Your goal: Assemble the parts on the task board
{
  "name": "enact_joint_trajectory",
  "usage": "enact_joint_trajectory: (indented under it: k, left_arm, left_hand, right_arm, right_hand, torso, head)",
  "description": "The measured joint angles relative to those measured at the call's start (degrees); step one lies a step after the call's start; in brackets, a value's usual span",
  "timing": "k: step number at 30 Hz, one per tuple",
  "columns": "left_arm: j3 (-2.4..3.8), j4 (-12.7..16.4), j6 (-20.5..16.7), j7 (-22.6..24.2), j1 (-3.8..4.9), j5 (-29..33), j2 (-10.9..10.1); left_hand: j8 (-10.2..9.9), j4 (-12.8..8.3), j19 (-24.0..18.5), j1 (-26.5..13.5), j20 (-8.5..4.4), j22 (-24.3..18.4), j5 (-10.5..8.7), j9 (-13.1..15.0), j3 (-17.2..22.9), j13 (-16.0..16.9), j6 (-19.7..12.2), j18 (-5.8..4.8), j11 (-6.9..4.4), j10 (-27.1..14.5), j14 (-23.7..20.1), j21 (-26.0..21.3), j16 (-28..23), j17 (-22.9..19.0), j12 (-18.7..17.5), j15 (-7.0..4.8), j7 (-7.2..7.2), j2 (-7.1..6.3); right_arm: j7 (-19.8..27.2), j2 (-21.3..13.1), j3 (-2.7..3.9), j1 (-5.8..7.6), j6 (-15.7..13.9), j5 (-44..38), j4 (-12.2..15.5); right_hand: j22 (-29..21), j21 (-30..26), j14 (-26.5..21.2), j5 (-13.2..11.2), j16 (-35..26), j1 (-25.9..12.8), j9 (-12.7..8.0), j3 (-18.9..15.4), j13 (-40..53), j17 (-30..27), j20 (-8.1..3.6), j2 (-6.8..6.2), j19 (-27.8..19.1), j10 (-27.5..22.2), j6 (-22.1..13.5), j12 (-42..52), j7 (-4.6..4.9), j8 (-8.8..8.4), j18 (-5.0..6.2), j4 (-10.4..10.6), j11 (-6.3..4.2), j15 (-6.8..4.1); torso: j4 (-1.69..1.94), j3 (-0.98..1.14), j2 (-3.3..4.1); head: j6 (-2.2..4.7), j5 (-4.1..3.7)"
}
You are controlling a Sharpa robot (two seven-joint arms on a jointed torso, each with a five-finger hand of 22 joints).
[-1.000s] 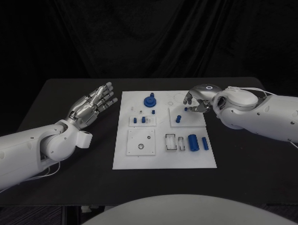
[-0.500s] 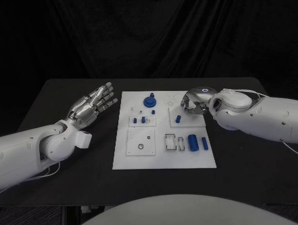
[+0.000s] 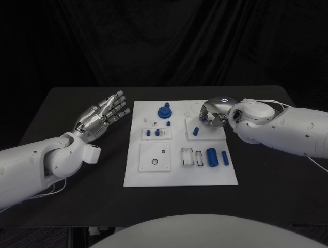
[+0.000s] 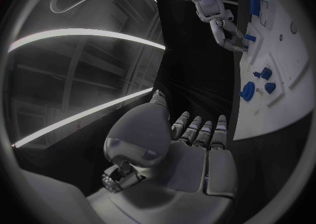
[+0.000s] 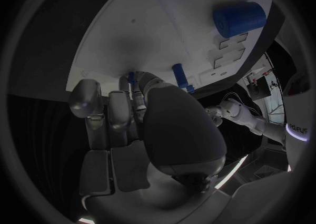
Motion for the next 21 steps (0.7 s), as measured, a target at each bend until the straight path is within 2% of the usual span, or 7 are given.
enact_joint_trajectory:
  k: [5,10,15,19,21]
  left_arm:
    - [0.0,-0.07,0.12,0.0,-0.03,0.01,0.0]
    - [0.0,-0.18,0.17,0.01,-0.05,0.02,0.02]
    - [0.0,-0.26,0.22,0.01,-0.07,0.03,0.16]
    - [0.0,-0.29,0.26,0.01,-0.1,0.03,0.21]
    - [0.0,-0.3,0.29,0.01,-0.1,0.04,0.22]
  left_hand:
    - [0.0,-0.16,0.21,0.48,0.2,0.0,0.63,0.0,-0.16,0.0,0.0,0.0,0.0,0.0,0.0,0.0,0.0,0.0,0.0,0.0,0.0,0.0]
    - [0.0,-0.32,0.42,0.54,0.42,0.12,0.99,0.0,-0.32,0.0,0.0,0.0,0.0,0.0,0.2,0.0,0.0,0.0,-0.01,0.19,0.0,-0.06]
    - [0.0,-0.47,0.42,1.24,0.41,0.11,1.67,0.0,-0.47,0.0,0.0,0.0,0.0,0.0,-0.01,0.01,0.0,0.0,-0.01,0.4,0.0,0.17]
    - [0.0,-0.47,0.25,1.25,0.63,0.11,1.9,0.0,-0.47,0.0,0.0,0.0,0.0,0.0,0.01,0.22,0.0,0.05,-0.01,0.42,0.0,0.17]
    - [0.0,-0.58,0.41,1.33,0.81,0.11,2.11,0.0,-0.58,0.0,0.0,0.0,0.0,0.0,0.19,0.22,0.0,0.05,-0.01,0.6,0.0,0.26]
  right_arm:
    - [0.05,0.0,0.0,-0.05,0.05,0.03,-0.16]
    - [0.08,0.04,0.01,-0.06,0.1,0.05,-0.29]
    - [0.12,0.32,0.04,-0.06,0.12,0.07,-0.5]
    - [0.21,0.42,0.06,-0.06,0.12,0.08,-0.63]
    - [0.29,0.44,0.07,-0.06,0.08,0.08,-0.7]
  right_hand:
    - [0.0,0.16,0.0,2.03,0.24,-0.47,0.79,0.62,-0.05,0.0,0.0,0.04,0.0,0.57,0.31,0.27,0.31,0.38,0.0,-0.63,-0.16,0.0]
    - [-0.01,0.37,0.0,2.89,0.24,-0.54,1.37,0.98,-0.11,0.0,0.0,0.09,0.0,0.61,0.79,0.27,0.27,0.75,0.0,-1.19,-0.2,0.0]
    - [-0.01,0.68,0.0,3.13,0.24,-0.54,2.24,1.26,-0.12,0.01,-0.21,0.09,0.2,1.25,1.57,0.55,0.34,1.5,0.0,-2.1,-0.45,0.0]
    - [-0.01,1.05,0.02,3.13,0.49,-0.54,3.1,1.64,-0.11,0.01,-0.27,0.09,0.27,1.84,1.64,0.78,0.4,1.93,0.0,-2.95,-0.61,-0.42]
    - [-0.02,1.48,0.01,3.13,0.49,-0.54,3.71,1.89,-0.13,0.01,-0.41,0.09,0.41,2.47,1.96,0.99,0.73,2.31,-0.01,-3.5,-0.82,-0.43]
  torso:
    - [0.01,-0.02,-0.01]
    - [-0.03,-0.05,-0.01]
    - [-0.05,-0.05,0.0]
    - [-0.05,-0.05,0.02]
    - [-0.06,-0.03,0.03]
  head:
    - [0.0,0.14]
    - [0.0,0.16]
    - [0.0,0.04]
    - [0.0,0.03]
    - [0.0,0.03]
